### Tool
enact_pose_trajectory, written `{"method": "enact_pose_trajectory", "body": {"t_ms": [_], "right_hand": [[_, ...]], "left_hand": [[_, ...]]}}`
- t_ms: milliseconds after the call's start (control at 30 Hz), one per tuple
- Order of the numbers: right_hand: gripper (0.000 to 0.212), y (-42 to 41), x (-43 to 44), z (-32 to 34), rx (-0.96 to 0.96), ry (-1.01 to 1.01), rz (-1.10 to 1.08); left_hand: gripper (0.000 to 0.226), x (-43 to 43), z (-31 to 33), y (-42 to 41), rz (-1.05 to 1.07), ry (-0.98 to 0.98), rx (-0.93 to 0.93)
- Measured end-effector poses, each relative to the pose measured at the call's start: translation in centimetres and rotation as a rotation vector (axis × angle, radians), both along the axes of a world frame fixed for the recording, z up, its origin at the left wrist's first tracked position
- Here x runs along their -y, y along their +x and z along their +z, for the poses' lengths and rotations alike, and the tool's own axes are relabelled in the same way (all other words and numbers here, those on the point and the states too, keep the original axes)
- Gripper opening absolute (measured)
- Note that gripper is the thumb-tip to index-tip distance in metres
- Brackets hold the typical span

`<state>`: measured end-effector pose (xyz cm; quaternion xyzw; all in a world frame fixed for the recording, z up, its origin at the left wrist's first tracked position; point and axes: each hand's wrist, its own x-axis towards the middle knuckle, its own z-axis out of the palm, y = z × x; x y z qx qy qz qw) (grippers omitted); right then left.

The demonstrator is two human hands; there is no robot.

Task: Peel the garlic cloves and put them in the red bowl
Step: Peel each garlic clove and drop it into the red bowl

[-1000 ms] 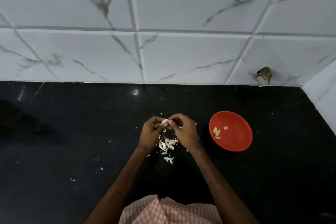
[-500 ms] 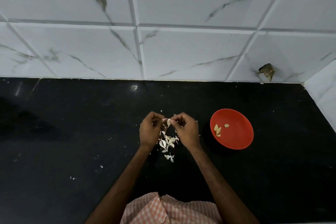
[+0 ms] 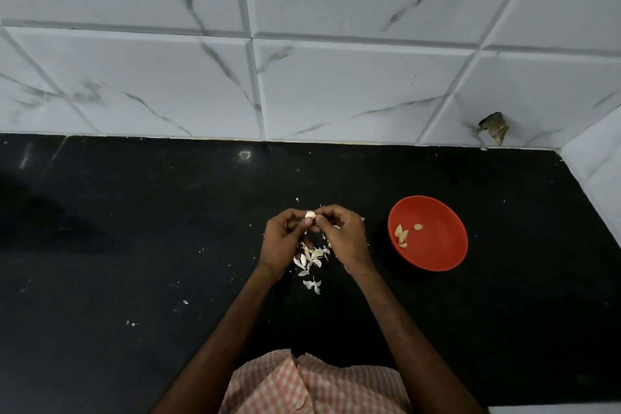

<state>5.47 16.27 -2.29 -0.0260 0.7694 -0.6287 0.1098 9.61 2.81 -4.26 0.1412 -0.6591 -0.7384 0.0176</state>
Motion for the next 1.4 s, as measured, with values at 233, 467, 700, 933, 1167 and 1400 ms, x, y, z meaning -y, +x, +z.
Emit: {"method": "enact_pose_trajectory", "body": {"t_ms": [233,467,700,933,1167,1400], "right_hand": [[0.014,-0.4,-0.4,0.6,0.012,0.036,0.037],[0.013,-0.6,-0.9,1.3,0.036,0.092,0.161],[0.016,-1.0,-1.0,0.7,0.067,0.213,0.251],[0.023,-0.4,-0.7,-0.2,0.009,0.044,0.136],[0.014,-1.0,-0.7,0.3,0.006,-0.034,0.153],[0.016,-1.7,-0.7,1.2,-0.011,-0.033,0.143]], "left_hand": [[0.01,0.0,0.2,-0.1,-0.02,-0.04,-0.077],[0.019,1.1,-0.5,-0.6,-0.067,-0.197,-0.07],[0.022,1.2,-0.5,-0.3,-0.108,-0.295,-0.094],[0.022,1.0,0.2,-0.4,-0.11,-0.3,-0.111],[0.024,0.8,1.1,-0.6,-0.144,-0.137,-0.107],[0.029,0.2,1.8,-0.6,-0.141,-0.039,-0.167]]}}
